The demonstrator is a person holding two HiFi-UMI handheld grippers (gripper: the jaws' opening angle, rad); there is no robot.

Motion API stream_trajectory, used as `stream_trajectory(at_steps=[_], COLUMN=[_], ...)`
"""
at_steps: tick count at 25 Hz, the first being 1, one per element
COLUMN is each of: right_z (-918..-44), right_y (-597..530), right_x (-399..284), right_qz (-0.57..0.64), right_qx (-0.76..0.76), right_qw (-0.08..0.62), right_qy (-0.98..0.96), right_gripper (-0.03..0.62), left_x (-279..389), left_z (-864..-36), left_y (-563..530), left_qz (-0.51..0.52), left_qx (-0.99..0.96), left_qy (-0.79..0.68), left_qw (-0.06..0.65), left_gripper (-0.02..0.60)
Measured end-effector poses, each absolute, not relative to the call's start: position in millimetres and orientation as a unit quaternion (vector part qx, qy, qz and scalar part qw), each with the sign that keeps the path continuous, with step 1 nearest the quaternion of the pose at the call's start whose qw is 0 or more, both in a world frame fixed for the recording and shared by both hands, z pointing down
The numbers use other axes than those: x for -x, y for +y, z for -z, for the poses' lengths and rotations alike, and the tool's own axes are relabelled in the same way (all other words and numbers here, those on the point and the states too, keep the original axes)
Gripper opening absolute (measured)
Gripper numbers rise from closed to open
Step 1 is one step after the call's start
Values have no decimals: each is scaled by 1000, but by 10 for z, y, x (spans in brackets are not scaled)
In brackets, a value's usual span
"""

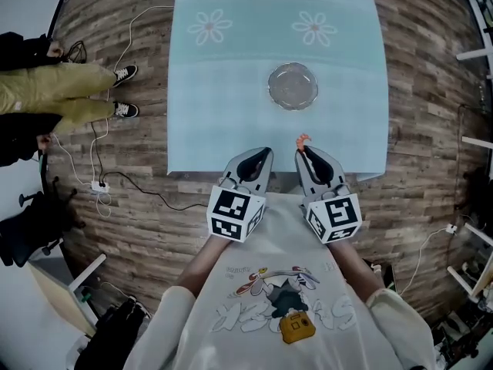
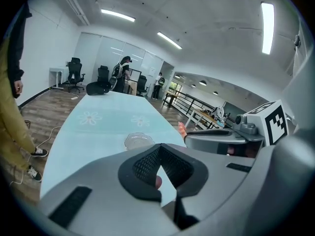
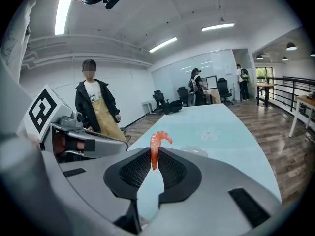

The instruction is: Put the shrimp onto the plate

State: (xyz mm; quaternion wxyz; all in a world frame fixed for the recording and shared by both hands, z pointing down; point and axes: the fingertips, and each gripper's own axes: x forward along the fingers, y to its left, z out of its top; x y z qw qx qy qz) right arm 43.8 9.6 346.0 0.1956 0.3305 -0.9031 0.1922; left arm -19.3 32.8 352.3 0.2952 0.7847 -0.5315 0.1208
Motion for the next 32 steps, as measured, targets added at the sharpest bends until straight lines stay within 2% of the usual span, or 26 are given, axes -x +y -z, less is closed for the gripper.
stream_trajectory(at_steps=[10,32], right_z=[-3575,-4178], right_y=[-461,-837], right_x=[-701,-459], right_qz=[-188,-198], right_qx=[-281,-239], right_qw=[200,255], right_qy=[-920,-916], right_gripper=[66,66], left_x=[-100,-50], left_z=[-3631,-4195], left_y=[-132,-611], left_qz=[-114,-117], left_qx=[-752,-737], left_qy=[-573,-571], left_qw=[305,342], left_gripper=[8,8])
